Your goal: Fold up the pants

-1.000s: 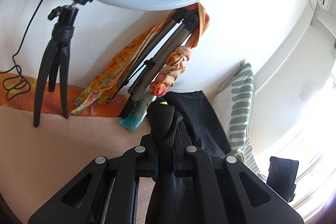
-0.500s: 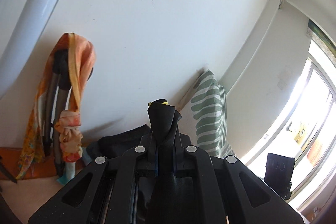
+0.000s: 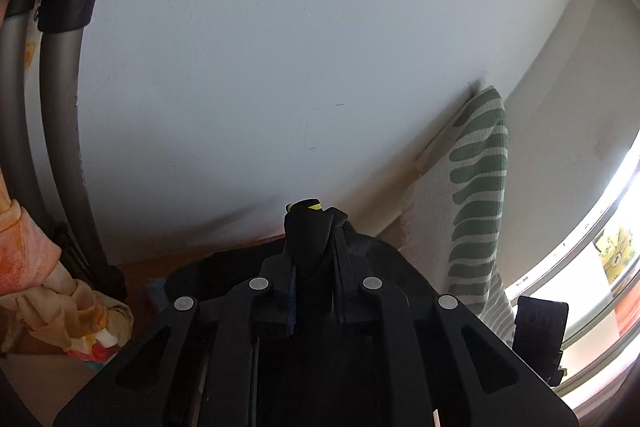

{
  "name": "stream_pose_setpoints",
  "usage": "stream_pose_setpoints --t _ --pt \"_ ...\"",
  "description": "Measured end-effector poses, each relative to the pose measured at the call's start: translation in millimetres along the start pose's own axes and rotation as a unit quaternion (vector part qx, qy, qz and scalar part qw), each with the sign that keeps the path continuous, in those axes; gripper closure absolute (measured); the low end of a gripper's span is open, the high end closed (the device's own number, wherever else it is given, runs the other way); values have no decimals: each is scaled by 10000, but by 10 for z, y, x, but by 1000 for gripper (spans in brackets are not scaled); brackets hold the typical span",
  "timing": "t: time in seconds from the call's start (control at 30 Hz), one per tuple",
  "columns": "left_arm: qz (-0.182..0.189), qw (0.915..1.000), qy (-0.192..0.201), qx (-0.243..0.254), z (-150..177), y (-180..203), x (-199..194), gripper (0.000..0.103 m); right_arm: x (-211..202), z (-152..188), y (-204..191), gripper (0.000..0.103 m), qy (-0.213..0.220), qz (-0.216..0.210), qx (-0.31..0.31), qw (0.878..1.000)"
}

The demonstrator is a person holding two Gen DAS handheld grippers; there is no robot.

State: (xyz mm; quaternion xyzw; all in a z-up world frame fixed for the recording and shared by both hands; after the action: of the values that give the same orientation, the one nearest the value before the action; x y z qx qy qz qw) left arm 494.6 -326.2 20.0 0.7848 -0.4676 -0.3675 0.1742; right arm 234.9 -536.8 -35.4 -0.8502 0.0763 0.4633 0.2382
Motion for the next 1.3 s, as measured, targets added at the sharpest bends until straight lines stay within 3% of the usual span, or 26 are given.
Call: stream_pose_setpoints --t 0.07,0.17,0.3,0.5,0.67,0.77,0.8,0.83,1.07,1.2,1.3 --pt "-10 9999 2 -106 59 -55 -53 84 186 98 103 68 -188 -42 159 9997" --pt "-258 9996 -29 113 152 -36 -211 64 268 155 240 67 -250 -129 452 9986" --pt "-147 9999 -34 46 358 -46 -475 48 218 184 330 62 -244 -369 843 9955" --pt "371 9953 -778 -449 1057 -206 -442 46 164 220 280 60 -184 -363 941 9947" --pt "441 9914 -1049 -649 1330 -289 -237 46 194 195 232 61 -149 -181 945 9953" --pt "717 9906 -1018 -574 1347 -239 -200 56 177 171 169 67 -89 23 779 9969" --pt "756 9907 -1003 -529 1348 -212 -206 80 171 160 147 68 -69 91 725 9973" --pt "758 9905 -1037 -481 1345 -190 -212 93 162 148 129 69 -55 145 679 9976" --pt "1418 9828 -994 -645 1338 -4 -436 95 34 -1 10 73 124 383 430 9983" --pt "851 9862 -1392 -273 1492 26 -417 95 -10 -11 -68 73 65 818 90 9966" --pt "607 9875 -1401 -392 1501 -87 -419 91 93 95 -29 58 -285 1081 8 9937"
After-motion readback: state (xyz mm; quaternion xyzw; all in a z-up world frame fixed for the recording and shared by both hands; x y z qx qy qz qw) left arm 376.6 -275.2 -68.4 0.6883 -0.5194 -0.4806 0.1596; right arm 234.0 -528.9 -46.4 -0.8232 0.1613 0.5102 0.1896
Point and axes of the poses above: each gripper's, at about its wrist camera, not at the fingertips, and x roughly the way its jaws point, y to its right, z to its underside, the point moved 1 cm from there along x, roughly the way its jaws point, and after that the axes turned 10 degrees about z, right-handed, at the moved point
